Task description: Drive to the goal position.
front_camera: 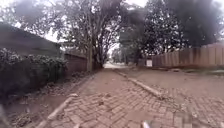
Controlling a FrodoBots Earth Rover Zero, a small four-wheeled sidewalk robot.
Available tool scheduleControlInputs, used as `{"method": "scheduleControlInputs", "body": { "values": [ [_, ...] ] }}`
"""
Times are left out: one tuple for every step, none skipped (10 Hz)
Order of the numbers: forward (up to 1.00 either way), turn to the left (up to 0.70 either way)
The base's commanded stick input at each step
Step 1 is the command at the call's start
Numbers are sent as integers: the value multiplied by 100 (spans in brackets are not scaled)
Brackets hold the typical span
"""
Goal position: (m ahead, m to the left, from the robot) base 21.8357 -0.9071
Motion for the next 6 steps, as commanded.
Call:
{"method": "scheduleControlInputs", "body": {
  "values": [
    [70,8],
    [70,9],
    [70,8],
    [70,7],
    [70,6],
    [70,7]
  ]
}}
